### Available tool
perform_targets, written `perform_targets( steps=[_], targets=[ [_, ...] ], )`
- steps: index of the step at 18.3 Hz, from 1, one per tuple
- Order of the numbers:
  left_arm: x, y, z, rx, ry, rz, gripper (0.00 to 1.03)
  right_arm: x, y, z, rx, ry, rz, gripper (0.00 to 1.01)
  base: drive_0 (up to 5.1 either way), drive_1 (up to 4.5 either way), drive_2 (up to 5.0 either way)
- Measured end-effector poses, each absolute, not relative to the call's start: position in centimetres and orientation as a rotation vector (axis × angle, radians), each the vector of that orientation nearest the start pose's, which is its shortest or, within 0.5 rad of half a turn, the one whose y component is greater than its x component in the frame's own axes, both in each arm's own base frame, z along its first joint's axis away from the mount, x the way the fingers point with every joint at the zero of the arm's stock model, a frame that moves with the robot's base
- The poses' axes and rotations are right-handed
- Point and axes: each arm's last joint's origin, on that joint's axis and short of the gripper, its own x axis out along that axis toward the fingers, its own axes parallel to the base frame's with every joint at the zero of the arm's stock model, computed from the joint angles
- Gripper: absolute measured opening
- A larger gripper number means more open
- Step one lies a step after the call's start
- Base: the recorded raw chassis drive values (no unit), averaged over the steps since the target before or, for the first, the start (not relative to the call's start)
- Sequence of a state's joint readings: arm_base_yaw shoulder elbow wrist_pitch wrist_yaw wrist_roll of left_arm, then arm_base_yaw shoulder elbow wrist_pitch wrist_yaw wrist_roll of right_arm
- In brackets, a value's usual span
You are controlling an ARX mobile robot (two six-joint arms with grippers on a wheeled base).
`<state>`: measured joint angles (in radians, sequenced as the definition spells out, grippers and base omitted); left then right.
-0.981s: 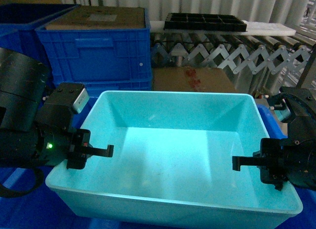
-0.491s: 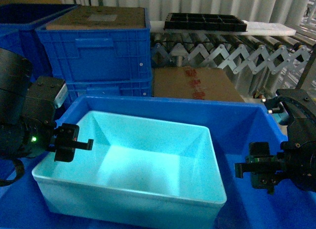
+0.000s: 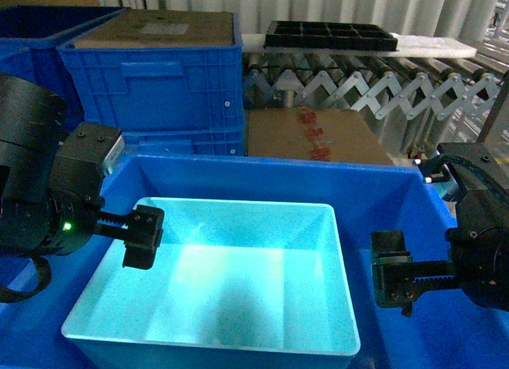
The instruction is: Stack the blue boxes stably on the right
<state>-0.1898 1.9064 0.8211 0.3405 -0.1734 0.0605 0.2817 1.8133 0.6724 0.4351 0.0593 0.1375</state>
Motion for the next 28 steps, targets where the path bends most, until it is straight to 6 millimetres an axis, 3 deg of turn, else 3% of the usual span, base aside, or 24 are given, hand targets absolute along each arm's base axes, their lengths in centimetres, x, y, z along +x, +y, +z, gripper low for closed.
perform_targets(
  steps=[1, 2, 4, 5, 7, 9, 10, 12, 16, 23, 28],
  targets=[
    [34.2, -5.9, 9.5, 0.164, 0.618, -0.027, 0.94, 30.3, 8.6, 9.5, -0.009, 0.537, 0.122, 0.92, 0.0, 0.00, 0.0],
    [33.3, -5.4, 8.3, 0.106, 0.442, -0.018, 0.82, 29.1, 7.6, 8.3, -0.046, 0.409, 0.039, 0.79, 0.0, 0.00, 0.0],
    [29.6, -4.0, 7.0, 0.080, 0.388, -0.003, 0.67, 25.8, 5.6, 7.5, -0.058, 0.371, 0.003, 0.65, 0.0, 0.00, 0.0],
    [28.0, -3.2, 8.0, 0.054, 0.303, 0.013, 0.57, 24.9, 4.5, 9.0, -0.035, 0.266, -0.023, 0.53, 0.0, 0.00, 0.0],
    [26.6, -2.7, 12.5, 0.016, 0.084, 0.004, 0.35, 23.9, 3.9, 12.5, -0.002, 0.099, -0.003, 0.33, 0.0, 0.00, 0.0],
    [23.6, -2.0, 12.0, 0.020, 0.137, 0.000, 0.11, 21.1, 2.7, 12.1, -0.013, 0.139, 0.000, 0.07, 0.0, 0.00, 0.0],
    [22.2, -1.5, 12.2, 0.015, 0.137, 0.008, 0.02, 20.2, 2.1, 13.2, -0.007, 0.080, -0.013, 0.02, 0.0, 0.00, 0.0],
    [20.5, -1.1, 14.6, 0.003, 0.003, 0.002, 0.02, 18.7, 1.6, 14.7, 0.002, 0.007, 0.005, 0.02, 0.0, 0.00, 0.0],
    [17.6, 0.0, 14.9, 0.002, 0.022, 0.005, 0.02, 16.4, 0.0, 15.2, 0.003, 0.017, -0.006, 0.02, 0.0, 0.00, 0.0],
    [15.6, 0.0, 16.6, 0.002, -0.004, -0.001, 0.02, 14.5, 0.0, 16.4, 0.003, 0.006, -0.003, 0.02, 0.0, 0.00, 0.0],
    [14.0, 0.0, 16.6, 0.002, 0.001, 0.000, 0.02, 13.3, 0.0, 16.8, 0.003, -0.004, -0.003, 0.02, 0.0, 0.00, 0.0]
  ],
)
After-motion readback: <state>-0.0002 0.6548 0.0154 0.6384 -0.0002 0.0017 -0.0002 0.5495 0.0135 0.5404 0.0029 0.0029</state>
